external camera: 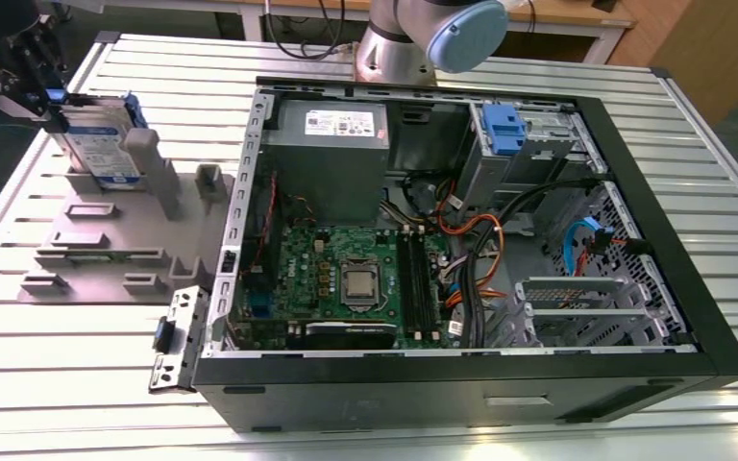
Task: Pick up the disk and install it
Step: 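Pick up the disk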
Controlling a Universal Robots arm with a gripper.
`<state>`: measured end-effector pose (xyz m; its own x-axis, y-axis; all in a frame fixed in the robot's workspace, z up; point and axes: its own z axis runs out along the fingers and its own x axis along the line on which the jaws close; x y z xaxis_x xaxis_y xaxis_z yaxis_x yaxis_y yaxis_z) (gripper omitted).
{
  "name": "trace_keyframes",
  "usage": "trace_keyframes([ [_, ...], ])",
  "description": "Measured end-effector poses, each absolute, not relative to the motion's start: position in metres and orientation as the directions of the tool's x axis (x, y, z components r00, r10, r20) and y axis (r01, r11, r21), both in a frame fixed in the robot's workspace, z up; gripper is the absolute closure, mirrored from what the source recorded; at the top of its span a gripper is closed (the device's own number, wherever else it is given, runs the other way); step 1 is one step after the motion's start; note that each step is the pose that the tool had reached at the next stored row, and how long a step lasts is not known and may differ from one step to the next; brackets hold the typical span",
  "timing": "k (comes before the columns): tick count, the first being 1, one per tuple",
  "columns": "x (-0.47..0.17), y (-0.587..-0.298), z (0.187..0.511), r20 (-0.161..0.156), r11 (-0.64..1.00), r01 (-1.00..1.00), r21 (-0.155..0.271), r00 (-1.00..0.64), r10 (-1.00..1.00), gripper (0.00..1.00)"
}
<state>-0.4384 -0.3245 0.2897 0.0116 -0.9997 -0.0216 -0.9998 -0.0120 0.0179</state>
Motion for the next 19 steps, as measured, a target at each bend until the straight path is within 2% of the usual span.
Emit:
trace_keyframes([
  [19, -0.4384, -0.3245, 0.2897, -0.022, -0.008, -1.0, 0.018, 0.008, -1.0, 0.64],
])
